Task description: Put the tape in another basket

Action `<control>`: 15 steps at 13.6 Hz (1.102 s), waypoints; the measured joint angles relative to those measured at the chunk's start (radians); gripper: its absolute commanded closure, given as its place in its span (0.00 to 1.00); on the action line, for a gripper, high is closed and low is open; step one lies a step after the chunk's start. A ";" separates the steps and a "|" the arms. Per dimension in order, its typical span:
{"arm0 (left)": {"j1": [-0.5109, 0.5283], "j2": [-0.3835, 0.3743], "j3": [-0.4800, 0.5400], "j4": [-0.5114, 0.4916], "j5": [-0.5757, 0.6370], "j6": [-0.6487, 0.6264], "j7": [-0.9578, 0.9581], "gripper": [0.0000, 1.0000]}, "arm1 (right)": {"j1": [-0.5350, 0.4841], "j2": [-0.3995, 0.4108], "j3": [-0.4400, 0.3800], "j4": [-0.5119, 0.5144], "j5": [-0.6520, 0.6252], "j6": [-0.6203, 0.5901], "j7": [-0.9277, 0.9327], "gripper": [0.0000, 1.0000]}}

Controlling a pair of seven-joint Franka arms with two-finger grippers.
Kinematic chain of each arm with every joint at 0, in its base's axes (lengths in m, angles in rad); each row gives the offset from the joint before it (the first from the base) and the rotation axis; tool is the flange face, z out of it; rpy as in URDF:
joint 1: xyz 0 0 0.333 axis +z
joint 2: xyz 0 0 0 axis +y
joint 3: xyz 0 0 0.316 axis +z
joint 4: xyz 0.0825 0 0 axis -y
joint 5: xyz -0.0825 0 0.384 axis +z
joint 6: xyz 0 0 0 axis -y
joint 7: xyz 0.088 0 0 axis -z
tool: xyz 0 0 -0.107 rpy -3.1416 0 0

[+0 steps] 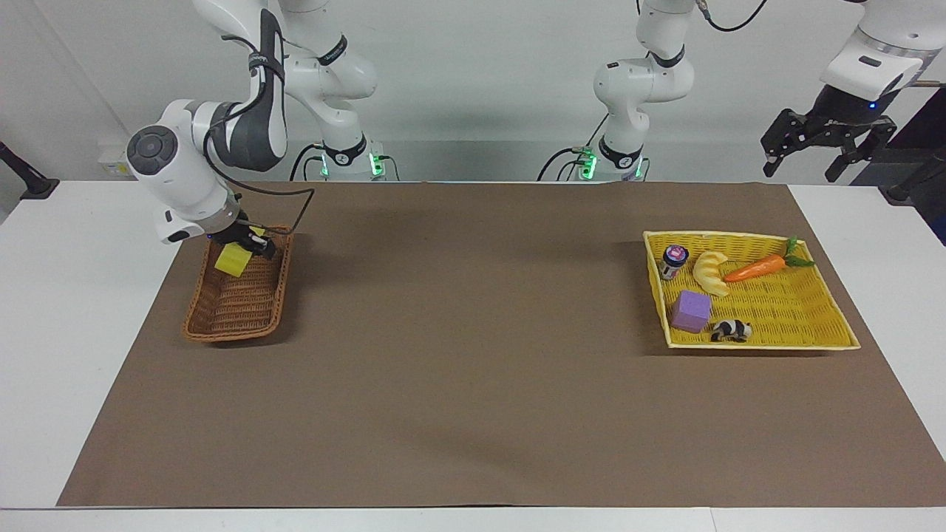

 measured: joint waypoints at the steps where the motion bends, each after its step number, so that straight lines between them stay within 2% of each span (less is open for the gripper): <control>1: 0.000 0.003 0.000 -0.003 0.000 0.001 0.000 0.00 | -0.008 0.004 0.000 -0.019 -0.005 0.025 -0.018 0.00; 7: 0.000 0.005 -0.004 -0.013 0.000 0.001 0.000 0.00 | -0.030 0.024 0.000 -0.027 -0.006 0.072 -0.092 0.00; 15: 0.000 0.005 -0.002 -0.013 0.000 0.001 0.000 0.00 | -0.029 -0.010 0.006 0.083 -0.015 0.013 -0.137 0.00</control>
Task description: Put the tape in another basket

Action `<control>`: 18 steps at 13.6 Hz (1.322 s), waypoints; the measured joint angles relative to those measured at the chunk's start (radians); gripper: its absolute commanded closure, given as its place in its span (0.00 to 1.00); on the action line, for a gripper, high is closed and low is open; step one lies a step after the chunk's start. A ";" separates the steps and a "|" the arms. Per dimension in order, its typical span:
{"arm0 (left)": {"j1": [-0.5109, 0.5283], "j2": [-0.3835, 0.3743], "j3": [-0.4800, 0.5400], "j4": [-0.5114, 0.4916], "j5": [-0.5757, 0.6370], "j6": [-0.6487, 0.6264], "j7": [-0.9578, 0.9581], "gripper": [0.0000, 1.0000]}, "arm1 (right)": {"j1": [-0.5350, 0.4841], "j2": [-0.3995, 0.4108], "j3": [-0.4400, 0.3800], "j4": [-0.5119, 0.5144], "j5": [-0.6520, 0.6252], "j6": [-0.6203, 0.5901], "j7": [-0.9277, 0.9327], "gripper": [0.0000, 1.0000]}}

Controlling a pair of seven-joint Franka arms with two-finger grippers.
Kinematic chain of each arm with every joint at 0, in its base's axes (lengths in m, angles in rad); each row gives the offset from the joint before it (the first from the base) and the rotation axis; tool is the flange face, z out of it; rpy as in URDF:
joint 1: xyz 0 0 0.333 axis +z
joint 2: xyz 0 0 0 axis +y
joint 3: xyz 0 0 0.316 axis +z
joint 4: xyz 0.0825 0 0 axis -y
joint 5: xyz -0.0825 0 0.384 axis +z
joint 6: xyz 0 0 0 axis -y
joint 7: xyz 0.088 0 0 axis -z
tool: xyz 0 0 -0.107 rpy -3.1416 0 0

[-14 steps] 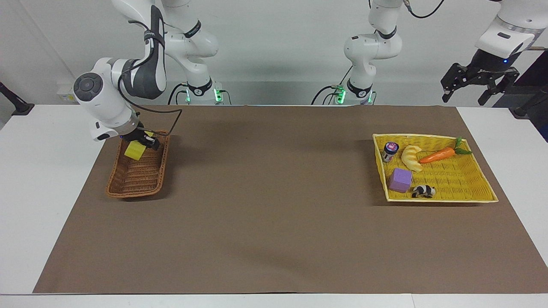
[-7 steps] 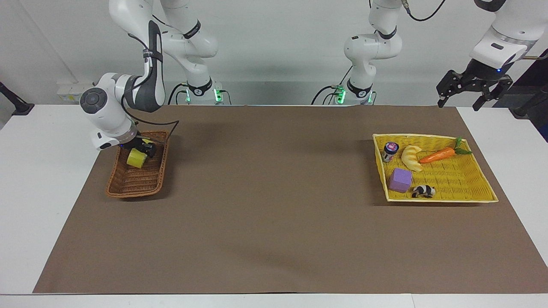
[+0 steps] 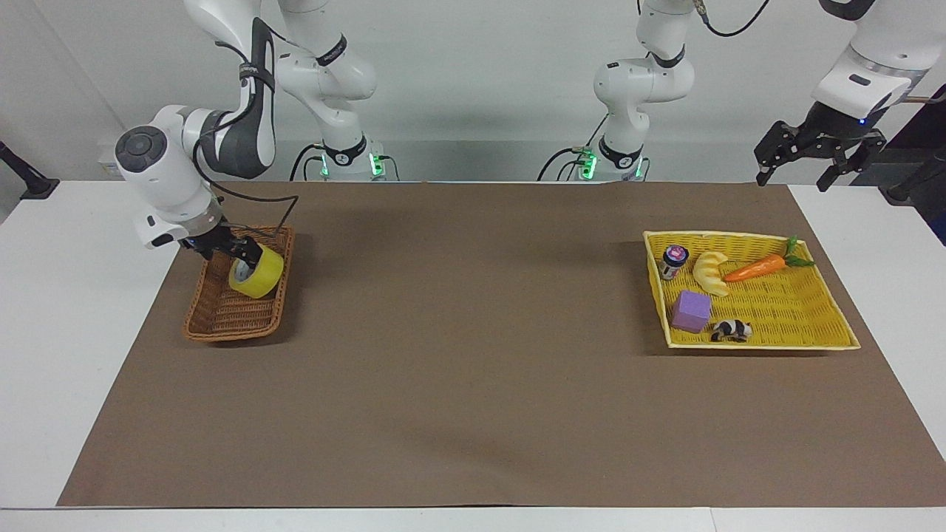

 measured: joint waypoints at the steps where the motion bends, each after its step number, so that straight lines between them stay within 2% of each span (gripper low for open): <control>1: 0.000 0.000 0.000 0.000 0.000 0.000 0.000 0.00 | 0.000 -0.002 0.003 0.019 0.000 0.000 -0.001 0.00; 6: 0.000 0.000 0.000 0.000 0.000 0.000 0.000 0.00 | 0.003 -0.005 0.048 0.152 0.012 -0.001 -0.031 0.00; 9: 0.000 0.000 0.000 0.000 0.000 0.000 0.000 0.00 | 0.004 -0.006 0.085 0.250 0.058 -0.044 -0.033 0.00; 15: 0.000 0.000 0.000 0.000 0.000 0.000 0.000 0.00 | 0.005 -0.020 0.140 0.464 0.066 -0.371 -0.033 0.00; 18: 0.000 0.000 0.000 0.000 0.000 0.000 0.000 0.00 | 0.005 -0.022 0.152 0.529 0.067 -0.473 -0.033 0.00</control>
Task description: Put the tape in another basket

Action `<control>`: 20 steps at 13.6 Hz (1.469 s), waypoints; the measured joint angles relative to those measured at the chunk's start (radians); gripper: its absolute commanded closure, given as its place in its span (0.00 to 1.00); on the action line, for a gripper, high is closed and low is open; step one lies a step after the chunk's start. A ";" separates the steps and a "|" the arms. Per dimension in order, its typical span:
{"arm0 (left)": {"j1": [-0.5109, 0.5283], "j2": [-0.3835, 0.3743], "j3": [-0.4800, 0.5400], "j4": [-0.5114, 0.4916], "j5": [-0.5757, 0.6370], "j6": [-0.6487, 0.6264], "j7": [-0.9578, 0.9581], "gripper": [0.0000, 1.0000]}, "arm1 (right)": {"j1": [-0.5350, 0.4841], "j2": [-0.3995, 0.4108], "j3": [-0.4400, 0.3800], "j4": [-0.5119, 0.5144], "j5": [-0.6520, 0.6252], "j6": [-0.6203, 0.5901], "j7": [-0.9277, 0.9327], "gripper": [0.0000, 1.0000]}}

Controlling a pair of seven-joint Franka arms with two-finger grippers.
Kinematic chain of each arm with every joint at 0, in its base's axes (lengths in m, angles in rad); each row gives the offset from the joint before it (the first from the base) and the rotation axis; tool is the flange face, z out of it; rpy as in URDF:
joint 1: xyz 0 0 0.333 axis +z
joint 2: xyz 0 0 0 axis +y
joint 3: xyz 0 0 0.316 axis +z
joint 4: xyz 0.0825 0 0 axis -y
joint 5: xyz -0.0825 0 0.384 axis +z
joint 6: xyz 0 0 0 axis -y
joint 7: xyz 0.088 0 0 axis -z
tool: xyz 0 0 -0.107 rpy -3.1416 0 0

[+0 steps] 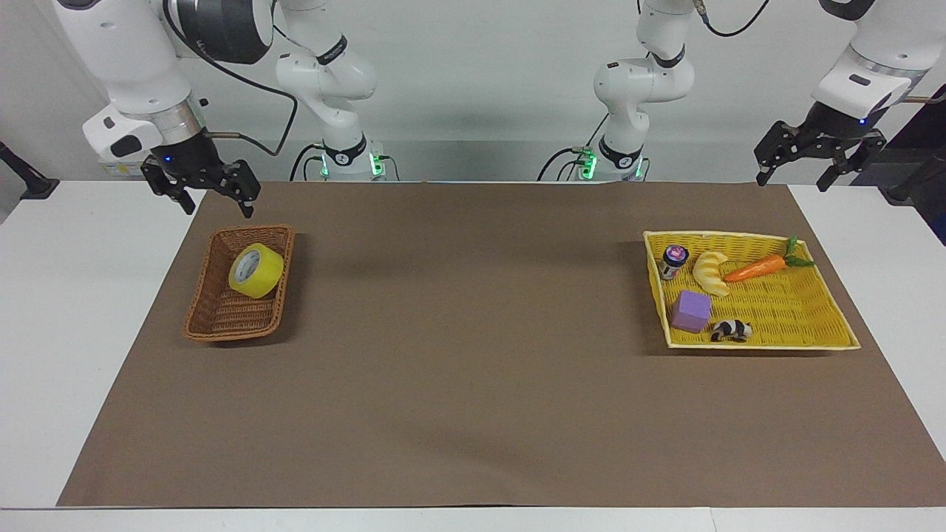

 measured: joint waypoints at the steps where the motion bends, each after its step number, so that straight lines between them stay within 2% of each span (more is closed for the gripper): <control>1: 0.000 0.000 0.000 0.000 0.000 0.000 0.000 0.00 | 0.000 0.000 0.000 0.007 0.000 -0.007 0.000 0.00; 9: 0.000 0.000 0.000 0.000 0.000 0.000 0.000 0.00 | 0.004 0.001 0.015 0.011 0.004 -0.008 -0.001 0.00; 20: 0.000 0.000 0.000 0.000 0.000 0.000 0.000 0.00 | 0.052 -0.017 -0.014 0.022 0.004 -0.035 -0.004 0.00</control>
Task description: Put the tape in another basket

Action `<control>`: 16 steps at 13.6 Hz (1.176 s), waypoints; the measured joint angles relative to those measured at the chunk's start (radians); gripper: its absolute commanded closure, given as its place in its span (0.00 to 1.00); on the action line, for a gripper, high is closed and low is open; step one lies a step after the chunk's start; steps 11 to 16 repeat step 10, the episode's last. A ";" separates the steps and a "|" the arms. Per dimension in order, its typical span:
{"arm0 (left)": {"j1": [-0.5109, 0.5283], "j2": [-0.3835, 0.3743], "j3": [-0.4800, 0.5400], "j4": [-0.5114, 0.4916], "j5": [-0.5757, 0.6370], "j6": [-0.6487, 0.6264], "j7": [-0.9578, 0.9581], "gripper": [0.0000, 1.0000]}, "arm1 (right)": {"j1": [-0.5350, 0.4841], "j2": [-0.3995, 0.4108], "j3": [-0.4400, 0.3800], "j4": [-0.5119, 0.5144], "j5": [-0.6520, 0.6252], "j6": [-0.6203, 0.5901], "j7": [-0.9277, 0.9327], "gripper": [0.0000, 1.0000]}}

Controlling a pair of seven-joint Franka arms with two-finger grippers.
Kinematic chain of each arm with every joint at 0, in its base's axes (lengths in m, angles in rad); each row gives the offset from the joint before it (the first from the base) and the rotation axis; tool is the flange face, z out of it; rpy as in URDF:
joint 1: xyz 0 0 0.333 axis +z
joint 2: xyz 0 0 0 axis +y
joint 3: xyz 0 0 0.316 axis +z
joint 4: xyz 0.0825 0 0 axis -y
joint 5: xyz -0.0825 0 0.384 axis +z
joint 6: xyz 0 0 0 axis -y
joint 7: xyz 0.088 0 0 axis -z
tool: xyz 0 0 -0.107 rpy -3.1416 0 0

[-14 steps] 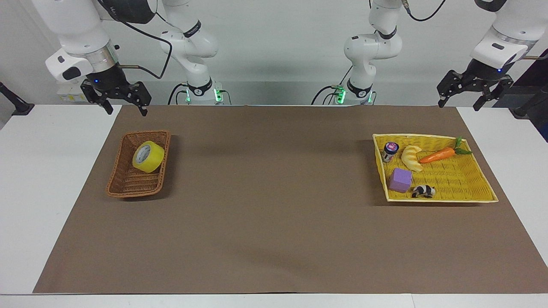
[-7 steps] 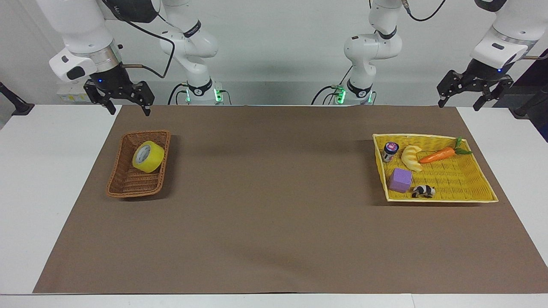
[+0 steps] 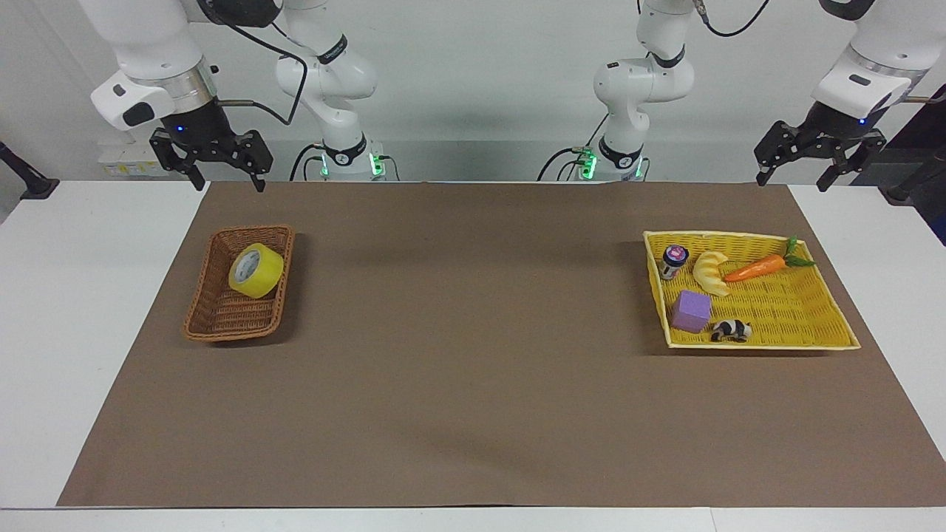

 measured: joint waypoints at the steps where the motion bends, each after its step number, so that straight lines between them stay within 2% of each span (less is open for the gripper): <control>1: 0.000 0.000 0.000 0.000 0.000 0.000 0.000 0.00 | 0.001 0.000 0.000 0.000 0.000 -0.017 0.000 0.00; 16: 0.000 0.000 0.000 0.000 0.000 0.000 0.000 0.00 | 0.009 -0.017 0.000 0.000 0.001 -0.053 -0.027 0.00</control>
